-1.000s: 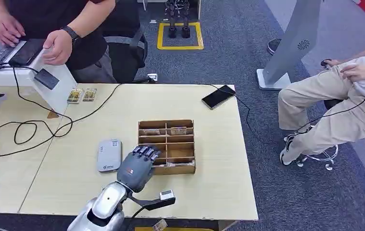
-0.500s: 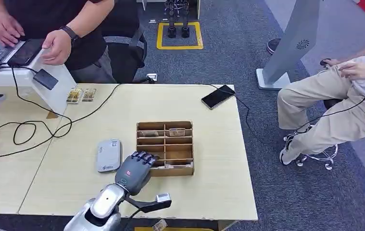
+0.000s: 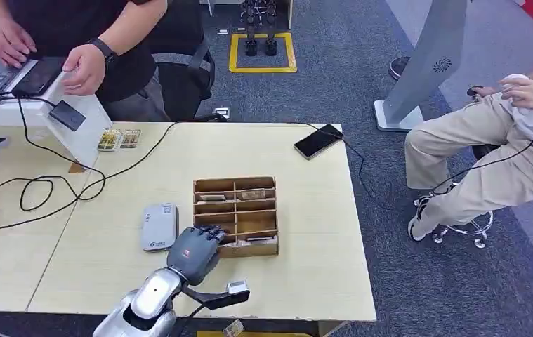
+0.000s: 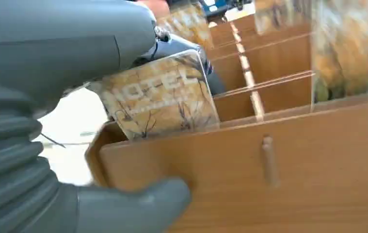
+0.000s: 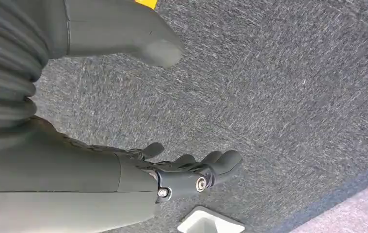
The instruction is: Pass the card to the sensor for recognition and then transmit it.
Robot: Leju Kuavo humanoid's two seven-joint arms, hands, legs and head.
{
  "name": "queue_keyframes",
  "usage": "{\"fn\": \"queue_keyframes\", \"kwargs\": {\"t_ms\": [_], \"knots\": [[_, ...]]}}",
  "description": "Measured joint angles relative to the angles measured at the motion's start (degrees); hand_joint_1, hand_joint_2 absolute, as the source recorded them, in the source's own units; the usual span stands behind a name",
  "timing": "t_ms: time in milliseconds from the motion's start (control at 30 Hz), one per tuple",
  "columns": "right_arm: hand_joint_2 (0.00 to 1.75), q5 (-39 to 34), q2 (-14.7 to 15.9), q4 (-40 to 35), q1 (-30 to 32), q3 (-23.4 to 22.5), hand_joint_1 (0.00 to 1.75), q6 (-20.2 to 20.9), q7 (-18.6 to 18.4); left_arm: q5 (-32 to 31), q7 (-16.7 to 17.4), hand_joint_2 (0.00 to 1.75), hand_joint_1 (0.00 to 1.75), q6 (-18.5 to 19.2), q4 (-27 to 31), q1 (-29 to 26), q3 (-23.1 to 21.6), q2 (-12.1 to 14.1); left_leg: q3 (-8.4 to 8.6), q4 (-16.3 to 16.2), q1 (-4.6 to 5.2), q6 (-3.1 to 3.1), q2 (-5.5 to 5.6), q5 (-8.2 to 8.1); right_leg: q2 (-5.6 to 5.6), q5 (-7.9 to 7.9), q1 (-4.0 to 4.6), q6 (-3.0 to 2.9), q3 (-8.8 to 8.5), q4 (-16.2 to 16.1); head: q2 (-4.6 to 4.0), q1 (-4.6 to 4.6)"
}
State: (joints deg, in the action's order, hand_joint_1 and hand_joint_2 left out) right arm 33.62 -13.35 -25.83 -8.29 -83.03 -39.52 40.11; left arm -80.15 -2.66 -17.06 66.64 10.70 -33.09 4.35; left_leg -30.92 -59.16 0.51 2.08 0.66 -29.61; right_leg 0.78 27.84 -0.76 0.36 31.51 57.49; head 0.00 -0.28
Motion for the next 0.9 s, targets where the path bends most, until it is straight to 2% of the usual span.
{"fn": "queue_keyframes", "kwargs": {"t_ms": [67, 100, 167, 367, 900], "knots": [[1.75, -0.6, 0.0, 0.0, 0.2, 0.6, 0.00, 0.0, 0.0, -1.3, 1.1, 1.75, 0.00, -7.3, 1.0, -1.3, 0.1, -0.5, -0.04, 0.0, 0.00, 0.00, 0.02, 0.00, 0.00, 0.01, 0.00, 0.00, 0.03, 0.0, 0.00, -0.02], [1.75, -0.9, 0.0, 0.0, 0.2, 1.0, 0.00, 0.0, 0.0, -1.7, 1.3, 1.75, 0.00, -9.6, 1.9, -1.9, 0.2, -0.9, -0.07, 0.0, 0.00, 0.00, 0.06, 0.00, -0.02, 0.01, 0.00, 0.00, 0.04, 0.0, 0.00, 0.02], [1.75, -1.3, 0.0, 0.0, 0.2, 1.5, 0.00, 0.0, 0.0, -2.3, 1.4, 1.75, 0.00, -11.6, 4.1, -2.7, 0.7, -1.4, -0.09, 0.0, 0.00, 0.01, 0.06, -0.01, -0.02, 0.02, 0.00, 0.00, 0.05, 0.0, 0.00, 0.00], [1.75, -2.0, 0.0, 0.1, 0.4, 2.7, 0.00, 0.0, 0.0, -2.6, 0.9, 1.75, 0.00, -12.9, 7.0, -4.4, 2.0, -2.1, -0.11, 0.0, 0.01, 0.03, 0.04, -0.03, -0.02, 0.02, 0.00, 0.00, 0.09, 0.0, 0.00, 0.00], [1.75, -2.8, 0.0, 0.2, 0.4, 3.5, 0.00, 0.0, 0.0, -3.1, 0.4, 1.75, 0.00, -12.8, 7.2, -4.9, 3.0, -2.2, -0.11, 0.0, 0.00, 0.03, 0.04, -0.03, -0.01, 0.02, 0.00, 0.00, 0.09, 0.0, 0.00, 0.00]]}}
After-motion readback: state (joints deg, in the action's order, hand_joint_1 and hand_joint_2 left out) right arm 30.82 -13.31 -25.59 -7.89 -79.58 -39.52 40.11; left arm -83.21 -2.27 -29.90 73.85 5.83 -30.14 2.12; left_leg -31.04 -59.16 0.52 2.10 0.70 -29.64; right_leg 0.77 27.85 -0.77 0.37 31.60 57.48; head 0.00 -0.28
